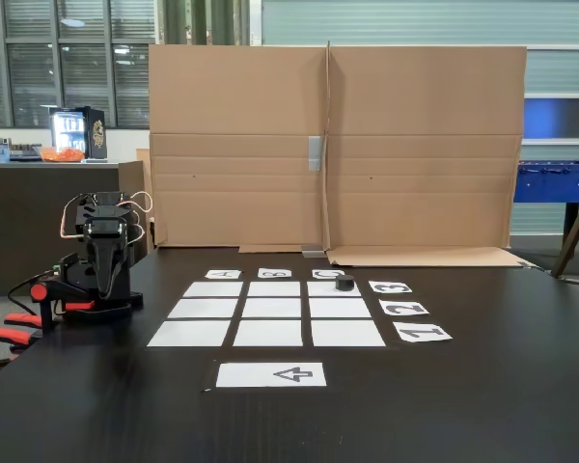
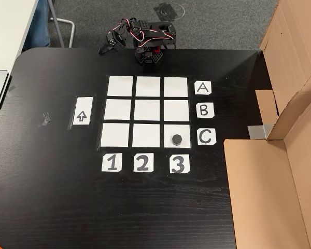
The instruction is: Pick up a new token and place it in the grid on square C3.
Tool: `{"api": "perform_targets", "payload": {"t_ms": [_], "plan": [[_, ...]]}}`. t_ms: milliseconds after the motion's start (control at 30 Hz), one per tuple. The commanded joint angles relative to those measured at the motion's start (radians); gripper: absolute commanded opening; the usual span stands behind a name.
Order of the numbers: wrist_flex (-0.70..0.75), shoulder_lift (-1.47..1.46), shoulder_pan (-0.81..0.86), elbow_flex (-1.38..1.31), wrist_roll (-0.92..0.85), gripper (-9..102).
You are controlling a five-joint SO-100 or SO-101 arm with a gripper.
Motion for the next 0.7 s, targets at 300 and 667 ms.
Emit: {"api": "perform_targets", "payload": {"t_ms": [300,667], "plan": [[0.002,0.006,0.009,-0.003,0.008,0],[0.002,0.006,0.009,-0.003,0.008,0]]}}
